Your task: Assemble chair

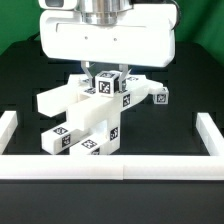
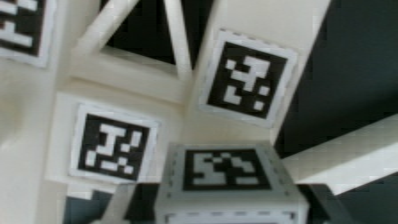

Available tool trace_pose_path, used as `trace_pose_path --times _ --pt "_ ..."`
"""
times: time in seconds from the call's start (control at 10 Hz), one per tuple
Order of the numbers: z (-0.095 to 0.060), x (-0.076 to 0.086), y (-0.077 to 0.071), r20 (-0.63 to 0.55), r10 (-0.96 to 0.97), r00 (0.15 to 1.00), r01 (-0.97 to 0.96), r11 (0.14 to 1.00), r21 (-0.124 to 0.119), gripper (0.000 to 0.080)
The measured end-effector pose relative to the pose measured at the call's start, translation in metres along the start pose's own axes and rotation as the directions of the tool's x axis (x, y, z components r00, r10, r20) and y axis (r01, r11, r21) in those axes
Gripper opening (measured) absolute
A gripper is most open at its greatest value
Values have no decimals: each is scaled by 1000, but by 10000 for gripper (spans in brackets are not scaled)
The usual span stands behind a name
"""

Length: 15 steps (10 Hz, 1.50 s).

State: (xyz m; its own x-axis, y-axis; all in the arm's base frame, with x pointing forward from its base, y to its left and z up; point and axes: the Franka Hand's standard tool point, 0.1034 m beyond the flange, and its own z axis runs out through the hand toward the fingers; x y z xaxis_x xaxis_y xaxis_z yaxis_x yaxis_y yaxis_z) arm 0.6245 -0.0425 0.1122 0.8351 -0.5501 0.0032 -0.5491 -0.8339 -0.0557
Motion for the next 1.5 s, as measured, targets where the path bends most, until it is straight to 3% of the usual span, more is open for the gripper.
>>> trace_pose_path --times 0.8,1.4,1.5 --pt "0 -1 -1 3 469 883 -469 883 2 269" --pt "1 -2 -4 14 744 669 -744 669 5 271" --pt "1 -3 -5 21 799 602 -799 602 7 271"
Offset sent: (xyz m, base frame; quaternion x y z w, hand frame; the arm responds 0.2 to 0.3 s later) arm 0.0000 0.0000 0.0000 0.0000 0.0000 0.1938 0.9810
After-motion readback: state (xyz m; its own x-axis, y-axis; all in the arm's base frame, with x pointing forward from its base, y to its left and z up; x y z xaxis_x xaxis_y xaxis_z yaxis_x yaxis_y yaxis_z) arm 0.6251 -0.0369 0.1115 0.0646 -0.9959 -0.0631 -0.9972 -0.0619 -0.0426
